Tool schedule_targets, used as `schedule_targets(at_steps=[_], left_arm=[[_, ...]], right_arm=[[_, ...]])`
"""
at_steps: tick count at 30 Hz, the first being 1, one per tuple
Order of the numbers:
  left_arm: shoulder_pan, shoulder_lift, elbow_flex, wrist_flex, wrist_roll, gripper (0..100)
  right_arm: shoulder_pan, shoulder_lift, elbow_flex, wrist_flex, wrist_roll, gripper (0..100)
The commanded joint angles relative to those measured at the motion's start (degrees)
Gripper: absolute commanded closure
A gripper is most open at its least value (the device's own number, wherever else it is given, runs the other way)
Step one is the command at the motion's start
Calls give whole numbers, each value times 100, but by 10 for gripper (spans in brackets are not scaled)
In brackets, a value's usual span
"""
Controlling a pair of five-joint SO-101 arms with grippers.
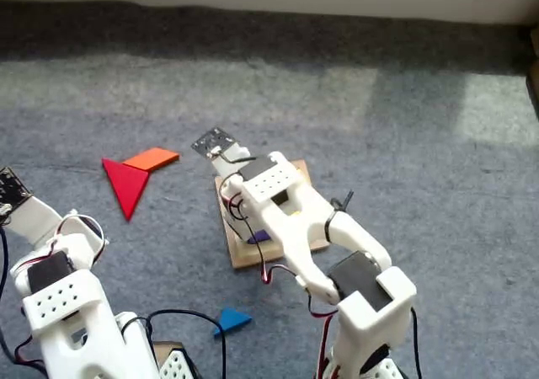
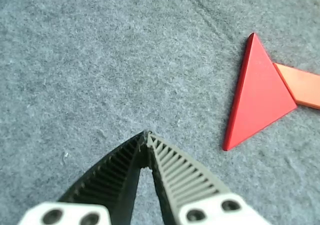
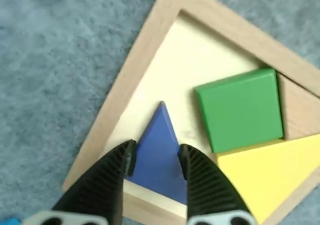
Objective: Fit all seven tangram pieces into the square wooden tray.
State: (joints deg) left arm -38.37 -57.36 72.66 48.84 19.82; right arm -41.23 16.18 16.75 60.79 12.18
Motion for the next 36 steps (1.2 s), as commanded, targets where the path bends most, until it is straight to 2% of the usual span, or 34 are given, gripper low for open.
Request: schedule_targets(at_steps=[1,7,15,26,29,32,36], left_arm=[[92,-84,-251,-97,53,995],[92,-84,-251,-97,53,995],[92,-84,-251,-97,44,995],[92,-84,-251,-97,44,995],[92,-84,-251,-97,44,995],[92,-84,-251,-97,44,995],[92,-84,-251,-88,-132,995]], right_arm=[[145,-576,-215,198,-220,995],[180,-1490,-207,347,-993,995],[207,-1789,-233,277,-2180,995],[286,-1745,-479,-1376,-5468,995],[347,-1727,-462,-1859,-6022,995],[505,-1569,-479,-1886,-6470,995],[673,-1042,-488,-2053,-6769,995]])
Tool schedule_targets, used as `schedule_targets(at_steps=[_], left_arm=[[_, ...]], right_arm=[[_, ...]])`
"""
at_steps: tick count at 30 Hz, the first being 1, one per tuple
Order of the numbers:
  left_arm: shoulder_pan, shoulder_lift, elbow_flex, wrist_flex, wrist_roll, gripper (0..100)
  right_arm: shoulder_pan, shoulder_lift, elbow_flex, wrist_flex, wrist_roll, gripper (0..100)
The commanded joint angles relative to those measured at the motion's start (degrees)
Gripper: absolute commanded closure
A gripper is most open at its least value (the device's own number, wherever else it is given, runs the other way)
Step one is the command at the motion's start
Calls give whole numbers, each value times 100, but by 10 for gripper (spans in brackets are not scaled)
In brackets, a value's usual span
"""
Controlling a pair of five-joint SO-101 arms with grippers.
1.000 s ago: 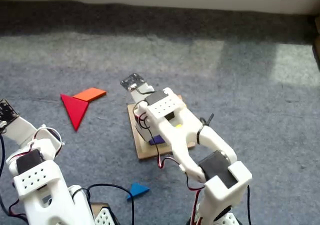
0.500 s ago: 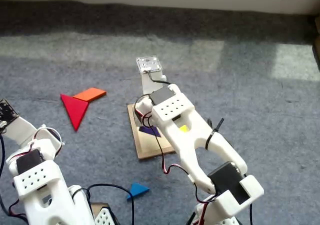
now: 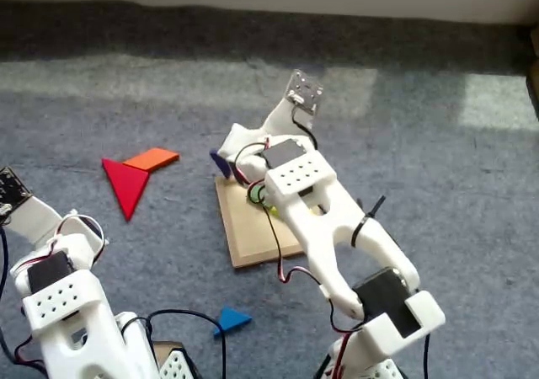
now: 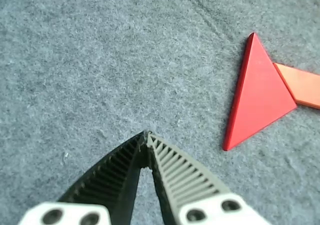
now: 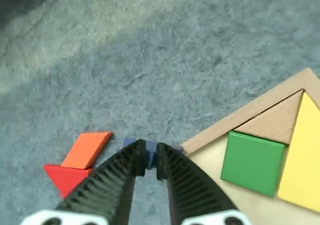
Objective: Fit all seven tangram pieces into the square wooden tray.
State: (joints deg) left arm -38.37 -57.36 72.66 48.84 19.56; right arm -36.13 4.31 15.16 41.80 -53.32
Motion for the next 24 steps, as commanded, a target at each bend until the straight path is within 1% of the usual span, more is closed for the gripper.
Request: schedule_targets(at_steps=[1,4,9,11,14,17,19,22,24], left_arm=[[92,-84,-251,-88,-105,995],[92,-84,-251,-88,-105,995],[92,-84,-251,-88,-105,995],[92,-84,-251,-88,-105,995],[92,-84,-251,-88,-105,995],[92,-84,-251,-97,-105,995],[92,-84,-251,-97,-105,995],[92,-84,-251,-97,-105,995],[92,-84,-251,-97,-105,995]], right_arm=[[180,295,-347,-163,-220,995],[189,585,-356,-163,-229,995],[171,602,-312,-127,-202,995],[198,611,-321,84,-176,995],[286,611,-356,426,158,995],[303,620,-338,558,440,990],[295,629,-330,593,457,940],[277,620,-330,585,457,820],[277,611,-356,585,466,789]])
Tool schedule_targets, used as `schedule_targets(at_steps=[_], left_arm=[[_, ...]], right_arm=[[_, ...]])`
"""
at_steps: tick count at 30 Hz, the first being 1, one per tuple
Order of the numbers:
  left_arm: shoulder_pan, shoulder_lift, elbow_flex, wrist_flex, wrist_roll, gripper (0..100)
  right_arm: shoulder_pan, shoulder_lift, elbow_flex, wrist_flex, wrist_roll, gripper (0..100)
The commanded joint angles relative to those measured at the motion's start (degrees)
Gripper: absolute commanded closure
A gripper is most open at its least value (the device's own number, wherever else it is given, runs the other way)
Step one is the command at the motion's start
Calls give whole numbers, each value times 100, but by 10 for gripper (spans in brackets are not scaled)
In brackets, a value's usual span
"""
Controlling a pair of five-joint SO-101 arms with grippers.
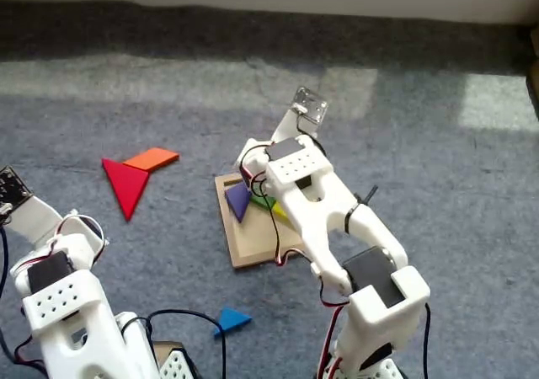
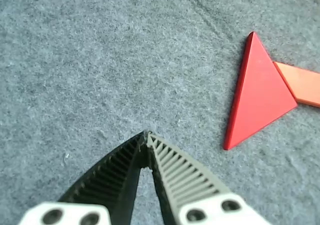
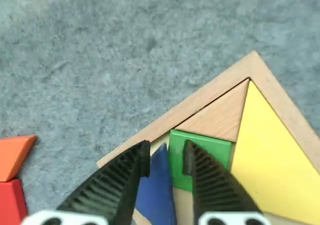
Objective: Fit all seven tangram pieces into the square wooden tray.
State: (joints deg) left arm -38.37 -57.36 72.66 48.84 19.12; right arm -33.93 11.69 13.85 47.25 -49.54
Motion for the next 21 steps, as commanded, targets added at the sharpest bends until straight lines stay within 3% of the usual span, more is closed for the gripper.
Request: schedule_targets(at_steps=[1,7,11,15,21], left_arm=[[92,-84,-251,-97,-62,995],[92,-84,-251,-97,-70,995],[92,-84,-251,-97,-70,995],[92,-84,-251,-97,-70,995],[92,-84,-251,-97,-70,995]], right_arm=[[66,-127,-224,40,88,790],[75,-558,-189,40,105,841],[40,-1349,268,127,905,992],[-40,-1798,980,92,1178,985],[-66,-1349,1604,-611,1222,993]])
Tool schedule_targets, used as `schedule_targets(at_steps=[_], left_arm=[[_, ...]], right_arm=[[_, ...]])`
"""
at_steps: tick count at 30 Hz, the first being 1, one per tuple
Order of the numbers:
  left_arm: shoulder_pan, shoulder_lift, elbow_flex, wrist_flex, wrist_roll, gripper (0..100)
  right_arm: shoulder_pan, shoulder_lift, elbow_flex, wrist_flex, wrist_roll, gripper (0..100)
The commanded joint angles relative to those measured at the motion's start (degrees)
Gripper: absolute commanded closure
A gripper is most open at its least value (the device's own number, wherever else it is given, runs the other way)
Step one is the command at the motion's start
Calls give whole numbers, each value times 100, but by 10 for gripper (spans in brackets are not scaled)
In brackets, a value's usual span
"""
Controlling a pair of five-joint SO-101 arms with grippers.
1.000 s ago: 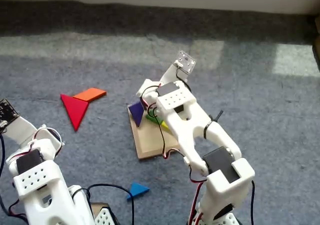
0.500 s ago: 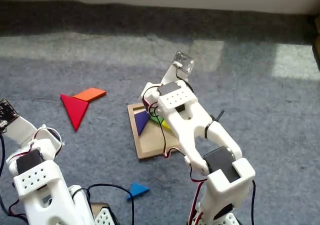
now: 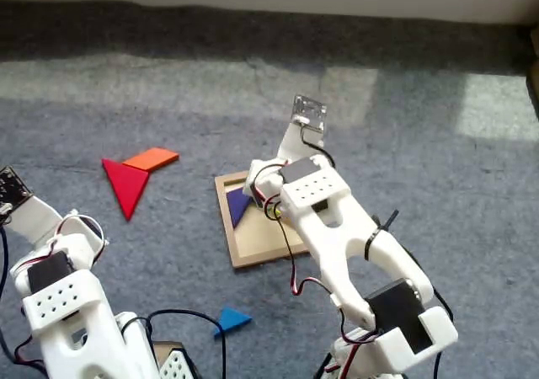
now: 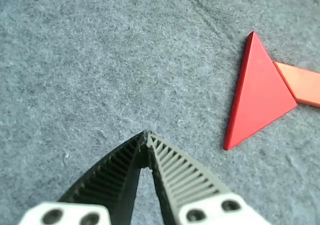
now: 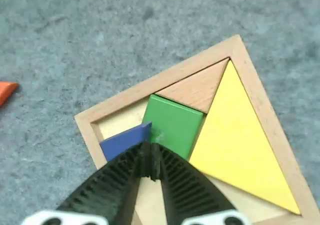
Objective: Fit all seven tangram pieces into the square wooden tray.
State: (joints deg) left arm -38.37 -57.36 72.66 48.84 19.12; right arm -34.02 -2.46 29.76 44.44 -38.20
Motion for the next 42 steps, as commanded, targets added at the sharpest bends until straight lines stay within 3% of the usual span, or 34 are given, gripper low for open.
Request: schedule_targets(at_steps=[1,8,15,22,30,35,38,42], left_arm=[[92,-84,-251,-97,-70,995],[92,-84,-242,-97,-70,995],[92,-84,-242,-88,-70,995],[101,-84,-251,-97,-70,995],[277,-84,-251,-97,-70,995],[286,-84,-242,-97,-79,995],[356,-84,-233,-70,-88,995],[646,-92,-119,-70,-413,995]], right_arm=[[-75,198,4,-374,88,993],[-532,927,-514,-611,97,993],[-514,1103,-1059,-479,97,993],[-505,-418,-734,796,967,993],[198,-1543,813,-391,1064,993],[549,-2281,1218,-453,1073,993],[813,-3204,1200,163,1090,993],[919,-4629,1429,1191,1952,993]])
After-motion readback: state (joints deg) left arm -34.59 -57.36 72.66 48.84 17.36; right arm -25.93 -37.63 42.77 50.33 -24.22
